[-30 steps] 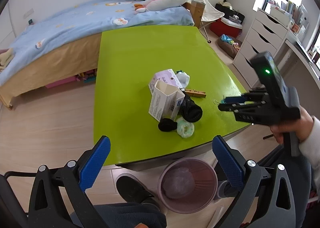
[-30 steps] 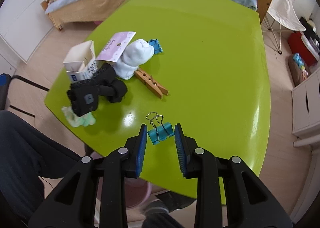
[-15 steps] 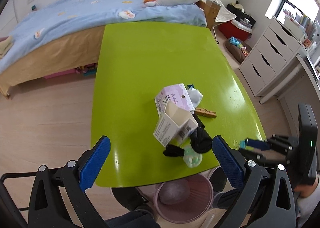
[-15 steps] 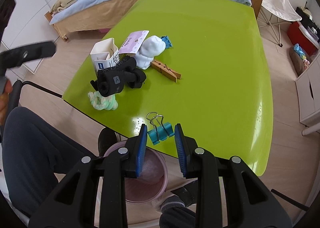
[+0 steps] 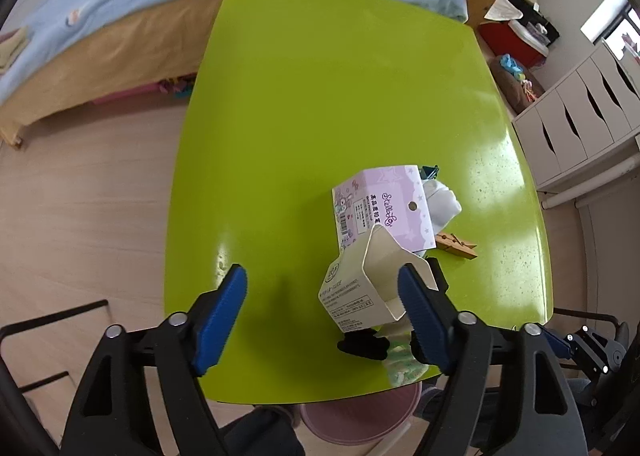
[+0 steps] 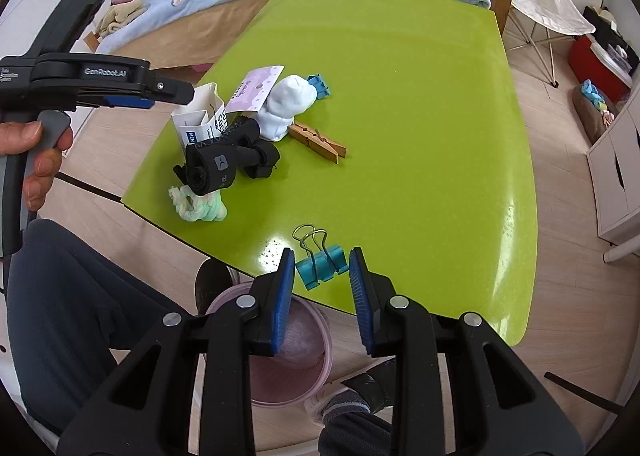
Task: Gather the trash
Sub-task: 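Grasp the white cotton socks box with the left gripper while the right gripper holds the clip, then carry the box and clip over the pink wastebasket and open both grippers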
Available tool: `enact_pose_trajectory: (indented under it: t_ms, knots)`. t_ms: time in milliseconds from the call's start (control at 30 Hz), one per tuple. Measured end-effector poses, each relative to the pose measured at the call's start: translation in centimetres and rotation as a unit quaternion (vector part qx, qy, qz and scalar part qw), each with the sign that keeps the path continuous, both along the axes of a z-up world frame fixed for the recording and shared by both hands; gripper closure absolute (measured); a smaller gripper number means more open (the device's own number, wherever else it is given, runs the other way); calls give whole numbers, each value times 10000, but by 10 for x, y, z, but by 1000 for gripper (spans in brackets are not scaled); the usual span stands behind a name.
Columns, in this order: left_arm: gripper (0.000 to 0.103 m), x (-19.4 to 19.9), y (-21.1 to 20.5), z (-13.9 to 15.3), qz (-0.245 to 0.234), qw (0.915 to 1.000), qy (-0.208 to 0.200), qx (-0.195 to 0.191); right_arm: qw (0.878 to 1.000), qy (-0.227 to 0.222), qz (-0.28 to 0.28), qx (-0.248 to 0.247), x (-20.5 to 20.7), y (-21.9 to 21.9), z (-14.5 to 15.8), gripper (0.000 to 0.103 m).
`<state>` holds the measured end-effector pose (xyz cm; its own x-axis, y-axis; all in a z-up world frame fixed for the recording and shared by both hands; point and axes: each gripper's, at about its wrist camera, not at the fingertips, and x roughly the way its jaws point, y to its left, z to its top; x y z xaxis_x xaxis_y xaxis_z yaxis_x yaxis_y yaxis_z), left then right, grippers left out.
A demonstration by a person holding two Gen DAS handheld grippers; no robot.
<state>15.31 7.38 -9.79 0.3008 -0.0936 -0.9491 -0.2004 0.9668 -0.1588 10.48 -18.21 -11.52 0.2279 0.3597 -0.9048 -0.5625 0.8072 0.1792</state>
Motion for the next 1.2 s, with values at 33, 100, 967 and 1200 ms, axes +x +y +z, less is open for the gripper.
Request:
enact_pose_trajectory:
  t_ms: [33,100,967,1200]
  knots:
    - [37,1,0,-2,-11,10000,48,-49,10000,5,-4,3,0,-1,0,75]
    - [47,2,-2,-6,-13,9998,133,-112,10000,20,-11,16,0,-1,-1,75]
    - [100,-19,3,34,-155,9969,-740,225,9994,-292,-19,191,-3,5,29,75]
    - [100,-51,-5,61,-343,9916,-1175,425,9984,-482,5,308,-18,2,53,75]
